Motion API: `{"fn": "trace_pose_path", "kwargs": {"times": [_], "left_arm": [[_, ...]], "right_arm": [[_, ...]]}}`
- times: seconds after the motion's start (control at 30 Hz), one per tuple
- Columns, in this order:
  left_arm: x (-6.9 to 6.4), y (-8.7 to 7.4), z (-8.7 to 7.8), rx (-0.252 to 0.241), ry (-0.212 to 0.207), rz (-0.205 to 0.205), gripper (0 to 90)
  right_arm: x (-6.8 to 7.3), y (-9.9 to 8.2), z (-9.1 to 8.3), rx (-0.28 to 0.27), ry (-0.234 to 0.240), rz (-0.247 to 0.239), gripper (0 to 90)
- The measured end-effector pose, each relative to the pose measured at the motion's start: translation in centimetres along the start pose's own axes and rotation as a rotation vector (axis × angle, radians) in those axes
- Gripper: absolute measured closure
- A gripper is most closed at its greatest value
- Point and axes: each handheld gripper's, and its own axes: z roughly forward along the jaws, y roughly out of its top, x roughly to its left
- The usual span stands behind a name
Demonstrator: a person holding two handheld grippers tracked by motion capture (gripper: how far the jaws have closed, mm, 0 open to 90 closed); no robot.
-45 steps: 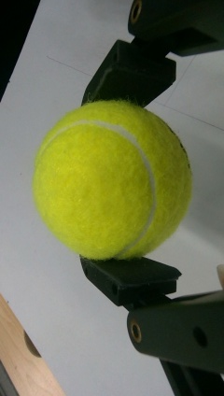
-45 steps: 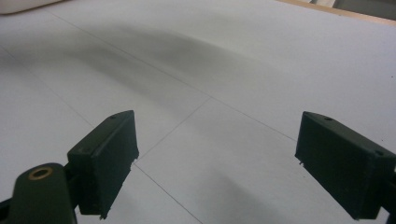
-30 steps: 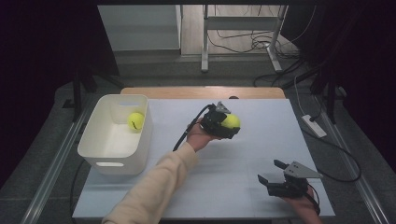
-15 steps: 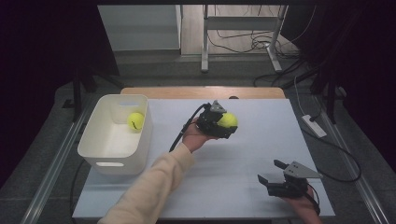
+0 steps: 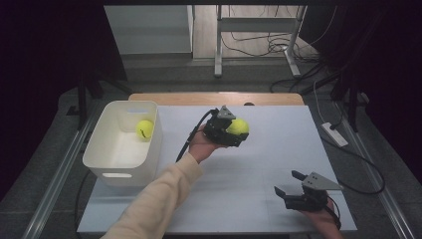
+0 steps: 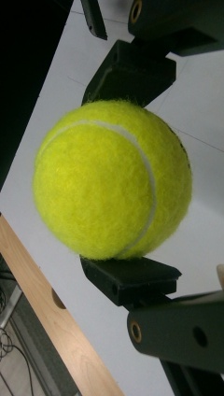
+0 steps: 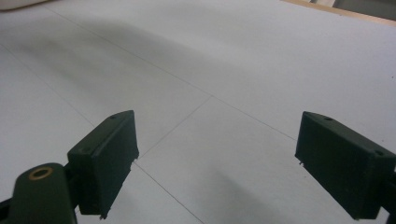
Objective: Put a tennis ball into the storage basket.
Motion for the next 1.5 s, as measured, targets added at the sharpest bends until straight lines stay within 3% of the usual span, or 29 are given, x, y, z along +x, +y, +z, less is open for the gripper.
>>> {"fn": "trace_pose_path", "kwargs": {"times": [0.9, 1.5], "left_arm": [[0.6, -0.7, -2.2, -0.033, 0.024, -0.01, 26.7], [1.2, -0.8, -4.9, -0.063, 0.054, -0.006, 26.7]], "right_arm": [[0.0, 0.0, 0.0, 0.002, 0.001, -0.003, 12.9], [0.1, 0.1, 0.0, -0.002, -0.005, -0.004, 12.9]]}}
